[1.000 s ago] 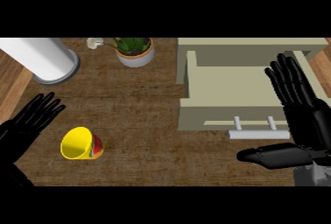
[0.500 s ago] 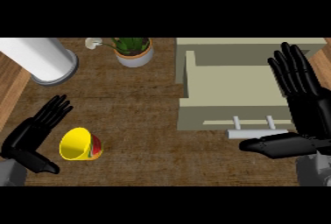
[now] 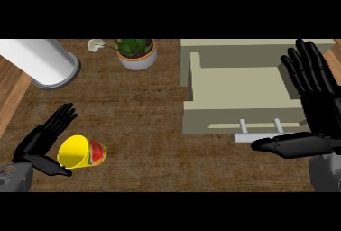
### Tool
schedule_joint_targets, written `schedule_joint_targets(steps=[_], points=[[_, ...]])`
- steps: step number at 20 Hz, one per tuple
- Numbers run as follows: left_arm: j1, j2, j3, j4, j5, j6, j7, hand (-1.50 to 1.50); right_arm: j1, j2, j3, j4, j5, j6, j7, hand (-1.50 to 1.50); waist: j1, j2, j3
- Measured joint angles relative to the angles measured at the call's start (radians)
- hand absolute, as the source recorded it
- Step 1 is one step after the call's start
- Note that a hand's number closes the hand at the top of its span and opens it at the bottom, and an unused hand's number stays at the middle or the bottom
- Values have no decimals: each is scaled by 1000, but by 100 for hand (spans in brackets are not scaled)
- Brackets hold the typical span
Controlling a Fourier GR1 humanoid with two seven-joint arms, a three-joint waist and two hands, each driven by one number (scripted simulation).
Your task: Pick up the cup, place it into the drawer and close the drawer
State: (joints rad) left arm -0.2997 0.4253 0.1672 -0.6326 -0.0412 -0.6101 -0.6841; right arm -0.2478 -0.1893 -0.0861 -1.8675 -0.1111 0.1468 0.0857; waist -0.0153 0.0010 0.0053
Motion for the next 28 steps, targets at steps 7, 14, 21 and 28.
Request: schedule_joint_targets(steps=[7,14,21,28], points=[[-42,-25,-36,144,-45,83,-100,-150,-4,0,-1,-14,-13,6,18,-150,-10,6,-5],[-76,-42,-59,248,-69,124,-185,-150,-22,-10,-2,-1,-19,20,26,-150,-15,11,-10],[-118,-69,-85,301,-89,145,-233,-150,-26,-9,-4,7,-18,23,19,-150,-18,12,-10],[-130,-89,-108,328,-92,132,-246,-150,-29,-23,-17,-2,-22,25,40,-150,-18,10,-9]])
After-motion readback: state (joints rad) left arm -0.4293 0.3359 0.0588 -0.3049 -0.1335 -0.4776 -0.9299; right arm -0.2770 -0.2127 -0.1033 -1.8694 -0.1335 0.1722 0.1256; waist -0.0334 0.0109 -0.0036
